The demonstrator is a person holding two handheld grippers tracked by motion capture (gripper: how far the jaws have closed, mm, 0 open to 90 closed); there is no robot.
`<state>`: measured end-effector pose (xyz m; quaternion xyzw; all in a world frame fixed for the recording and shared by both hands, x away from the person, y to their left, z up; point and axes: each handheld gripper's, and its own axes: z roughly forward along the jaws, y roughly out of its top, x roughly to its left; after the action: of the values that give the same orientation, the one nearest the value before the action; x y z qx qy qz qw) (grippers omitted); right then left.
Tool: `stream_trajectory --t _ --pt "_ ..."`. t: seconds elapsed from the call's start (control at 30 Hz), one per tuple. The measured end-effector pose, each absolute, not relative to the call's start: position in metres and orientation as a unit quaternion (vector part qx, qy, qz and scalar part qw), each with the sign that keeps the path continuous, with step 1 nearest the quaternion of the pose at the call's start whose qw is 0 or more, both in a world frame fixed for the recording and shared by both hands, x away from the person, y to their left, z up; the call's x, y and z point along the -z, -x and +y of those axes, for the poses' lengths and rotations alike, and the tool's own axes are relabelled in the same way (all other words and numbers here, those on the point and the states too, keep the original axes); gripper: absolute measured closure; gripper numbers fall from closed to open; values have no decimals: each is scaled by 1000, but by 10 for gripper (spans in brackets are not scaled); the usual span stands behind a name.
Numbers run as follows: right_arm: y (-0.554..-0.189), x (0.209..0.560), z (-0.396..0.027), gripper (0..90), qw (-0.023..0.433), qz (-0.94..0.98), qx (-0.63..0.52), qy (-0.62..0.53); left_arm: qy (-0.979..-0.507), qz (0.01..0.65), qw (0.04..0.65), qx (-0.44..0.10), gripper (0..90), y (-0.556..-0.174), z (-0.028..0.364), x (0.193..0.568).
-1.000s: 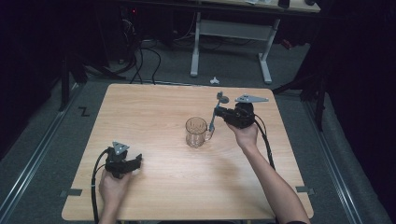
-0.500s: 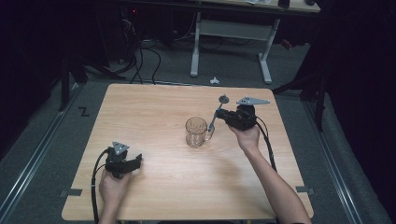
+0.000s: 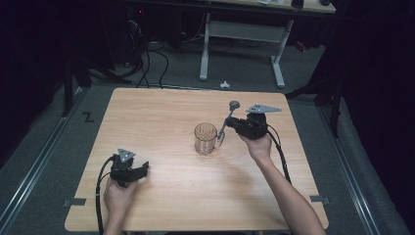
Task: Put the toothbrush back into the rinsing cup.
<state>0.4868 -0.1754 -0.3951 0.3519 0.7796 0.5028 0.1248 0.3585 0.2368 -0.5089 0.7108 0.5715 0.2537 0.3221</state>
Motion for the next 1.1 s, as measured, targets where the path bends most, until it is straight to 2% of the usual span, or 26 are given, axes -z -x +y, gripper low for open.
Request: stream_trajectory --t 1.1 --pt "-488 408 -167 793 121 796 -478 -350 -711 572 322 -254 290 -359 237 509"
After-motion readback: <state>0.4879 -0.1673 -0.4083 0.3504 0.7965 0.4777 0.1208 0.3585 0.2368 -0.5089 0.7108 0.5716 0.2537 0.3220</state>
